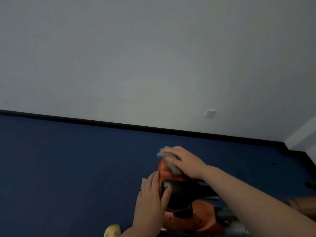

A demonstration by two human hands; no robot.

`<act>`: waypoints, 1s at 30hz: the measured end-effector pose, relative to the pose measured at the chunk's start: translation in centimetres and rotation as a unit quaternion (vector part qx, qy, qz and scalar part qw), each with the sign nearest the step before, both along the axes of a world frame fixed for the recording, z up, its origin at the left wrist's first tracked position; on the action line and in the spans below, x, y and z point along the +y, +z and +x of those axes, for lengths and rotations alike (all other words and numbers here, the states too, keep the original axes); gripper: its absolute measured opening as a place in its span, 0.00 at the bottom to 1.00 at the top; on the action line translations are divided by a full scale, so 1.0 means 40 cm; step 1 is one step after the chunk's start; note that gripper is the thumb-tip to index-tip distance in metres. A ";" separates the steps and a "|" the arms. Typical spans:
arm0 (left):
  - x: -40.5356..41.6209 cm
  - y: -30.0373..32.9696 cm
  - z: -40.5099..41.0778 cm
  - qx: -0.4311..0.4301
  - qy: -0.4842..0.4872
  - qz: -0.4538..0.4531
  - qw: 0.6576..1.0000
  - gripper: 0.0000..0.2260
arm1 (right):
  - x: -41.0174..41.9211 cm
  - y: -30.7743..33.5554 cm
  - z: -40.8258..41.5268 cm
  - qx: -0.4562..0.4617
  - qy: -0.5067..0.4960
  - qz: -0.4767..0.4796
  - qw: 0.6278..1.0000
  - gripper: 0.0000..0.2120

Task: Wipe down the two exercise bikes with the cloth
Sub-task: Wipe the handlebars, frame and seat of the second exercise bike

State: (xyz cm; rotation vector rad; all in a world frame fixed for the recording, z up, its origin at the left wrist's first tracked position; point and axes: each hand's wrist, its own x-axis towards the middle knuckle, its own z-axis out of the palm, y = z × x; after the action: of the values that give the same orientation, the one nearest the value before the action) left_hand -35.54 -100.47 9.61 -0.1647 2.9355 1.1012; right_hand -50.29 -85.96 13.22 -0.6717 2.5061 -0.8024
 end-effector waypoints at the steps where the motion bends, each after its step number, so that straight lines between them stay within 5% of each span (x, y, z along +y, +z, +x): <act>1: -0.001 0.002 0.003 -0.002 -0.002 0.004 1.000 0.28 | -0.009 0.001 -0.009 -0.021 -0.050 0.003 0.999 0.16; 5: -0.005 0.010 0.004 0.036 -0.017 -0.008 0.999 0.27 | -0.082 -0.007 0.023 0.081 -0.160 0.094 0.979 0.20; 8: -0.010 0.015 -0.006 0.064 -0.056 -0.011 0.996 0.28 | -0.052 -0.025 0.091 0.193 -0.066 0.077 0.976 0.22; 14: -0.060 0.032 -0.040 0.044 -0.131 -0.044 0.989 0.31 | 0.118 -0.025 0.126 0.100 -0.164 0.139 0.971 0.21; 18: -0.064 0.040 -0.074 0.042 -0.155 -0.060 0.985 0.34 | 0.015 -0.002 0.061 0.037 -0.285 0.202 0.936 0.23; 25: -0.133 0.033 -0.125 0.047 -0.245 -0.048 0.967 0.33 | -0.081 -0.024 0.190 0.251 -0.235 0.108 0.933 0.22; 30: -0.155 0.039 -0.191 0.045 -0.303 -0.041 0.951 0.29 | 0.089 -0.019 0.195 0.252 -0.282 0.272 0.885 0.07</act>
State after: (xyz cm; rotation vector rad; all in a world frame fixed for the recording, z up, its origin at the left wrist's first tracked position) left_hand -43.17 -106.68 11.16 0.7547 2.7786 0.8979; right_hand -42.51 -82.41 12.45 0.0805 3.2521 -0.0297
